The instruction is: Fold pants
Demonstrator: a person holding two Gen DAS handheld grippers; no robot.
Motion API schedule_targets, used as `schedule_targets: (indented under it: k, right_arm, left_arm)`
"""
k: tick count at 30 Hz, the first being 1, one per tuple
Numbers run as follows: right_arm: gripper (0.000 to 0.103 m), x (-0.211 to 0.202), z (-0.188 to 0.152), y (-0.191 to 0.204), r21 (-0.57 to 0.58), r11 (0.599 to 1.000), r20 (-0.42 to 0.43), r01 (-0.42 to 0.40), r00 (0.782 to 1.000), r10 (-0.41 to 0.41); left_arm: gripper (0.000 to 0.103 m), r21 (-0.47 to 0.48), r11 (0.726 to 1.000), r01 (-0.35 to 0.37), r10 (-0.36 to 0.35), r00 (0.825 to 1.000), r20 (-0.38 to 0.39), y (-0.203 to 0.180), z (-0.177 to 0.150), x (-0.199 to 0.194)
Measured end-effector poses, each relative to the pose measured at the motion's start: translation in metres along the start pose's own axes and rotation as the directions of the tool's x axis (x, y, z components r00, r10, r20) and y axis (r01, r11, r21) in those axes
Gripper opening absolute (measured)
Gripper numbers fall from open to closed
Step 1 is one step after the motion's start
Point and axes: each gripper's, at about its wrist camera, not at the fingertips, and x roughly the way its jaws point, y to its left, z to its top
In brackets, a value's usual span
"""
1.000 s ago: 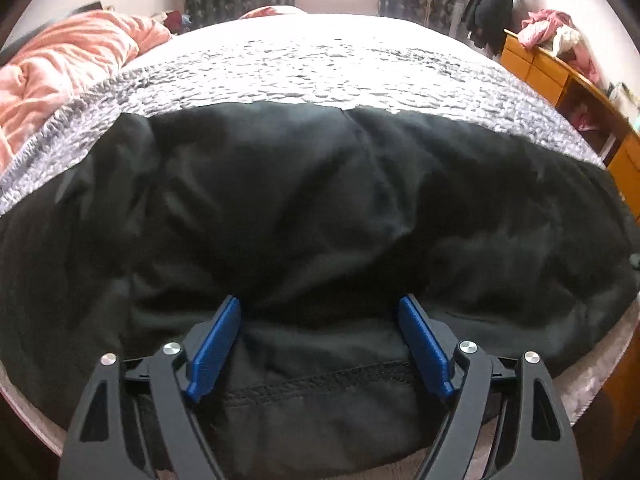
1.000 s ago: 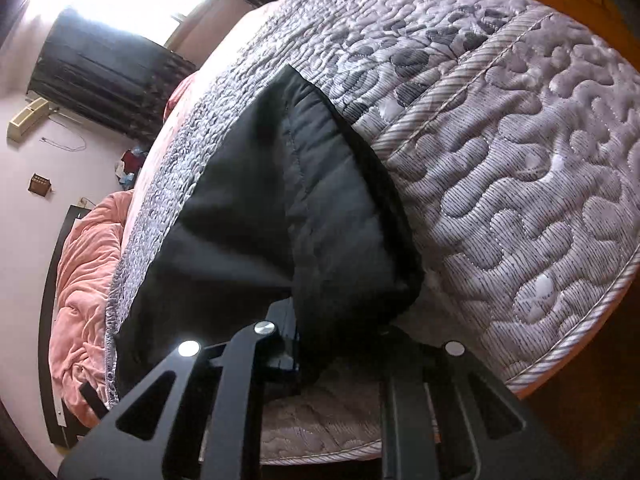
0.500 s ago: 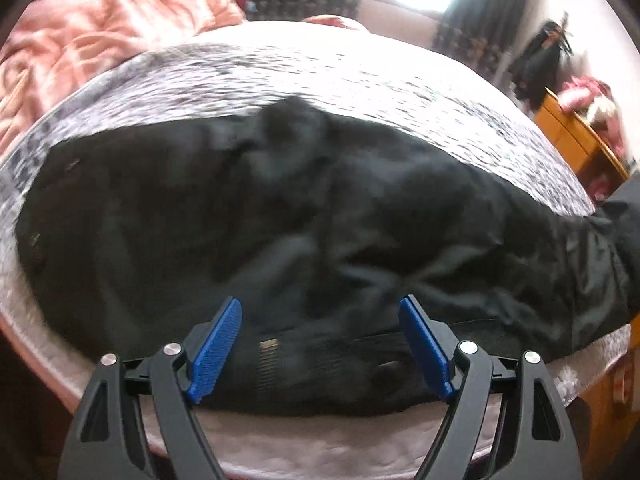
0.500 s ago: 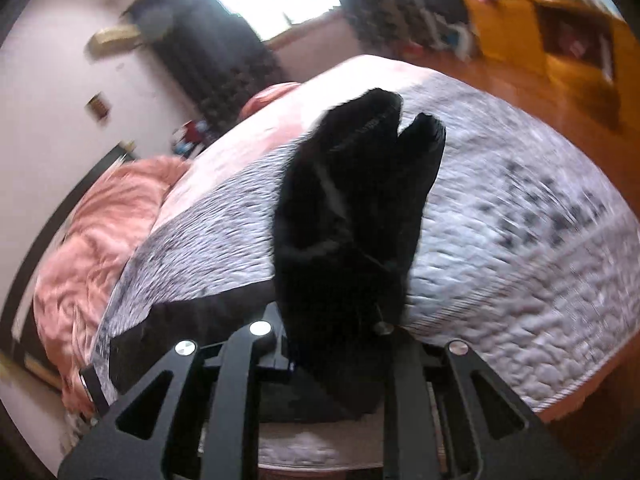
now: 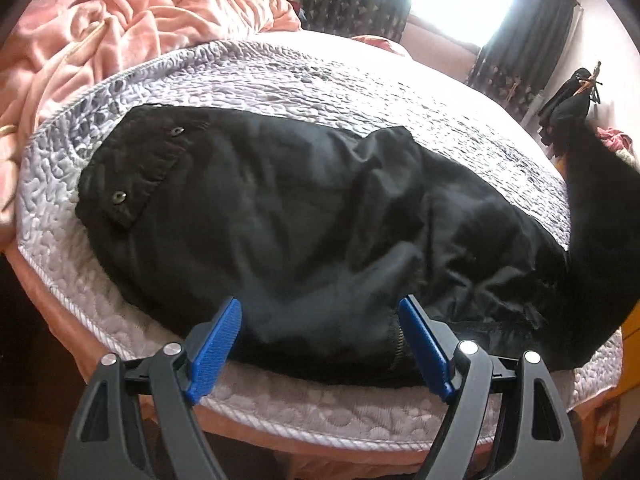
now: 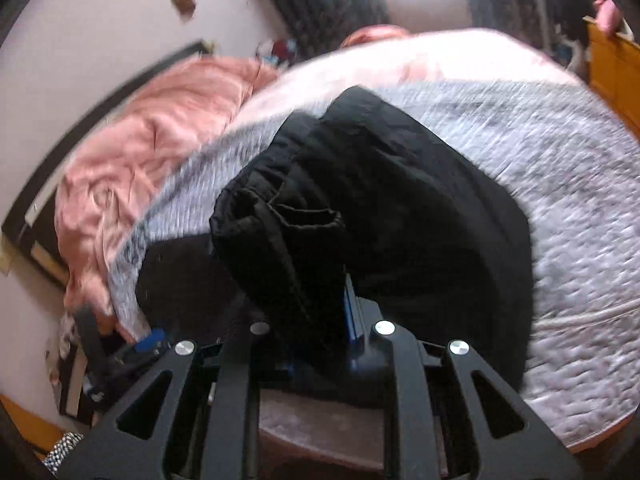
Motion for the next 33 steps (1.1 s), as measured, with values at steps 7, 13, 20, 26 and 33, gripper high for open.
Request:
schedule_targets:
  k: [7, 13, 20, 26, 33]
  right_arm:
    - [0.021, 0.081, -0.040, 0.030, -0.073, 0.997, -0.206, 0.032, 0.978, -0.047]
    - [0.065, 0.096, -0.066, 0.038, -0.088, 0.996, -0.291, -0.031, 0.957, 0.004]
    - [0.080, 0.044, -0.074, 0.057, -0.119, 0.991, -0.192, -0.059, 0.981, 0.036]
    - [0.080, 0.068, -0.081, 0.074, -0.195, 0.977, -0.184, 0.080, 0.976, -0.117]
    - [0.066, 0.092, -0.085, 0.059, -0.181, 0.971, -0.195, 0.157, 0.962, -0.192]
  left_arm:
    - [0.081, -0.035, 0.999, 0.004, -0.005, 1.000, -0.007, 0.013, -0.003, -0.002]
    - [0.081, -0.043, 0.999, 0.011, -0.012, 1.000, -0.022, 0.014, -0.003, 0.001]
    - [0.082, -0.077, 0.997, 0.016, -0.018, 0.999, -0.026, 0.025, -0.003, 0.003]
    - [0.082, -0.097, 0.995, 0.022, -0.026, 0.999, -0.034, 0.029, -0.005, 0.003]
    - [0.082, -0.086, 0.996, 0.018, -0.021, 0.999, -0.032, 0.031, -0.005, 0.002]
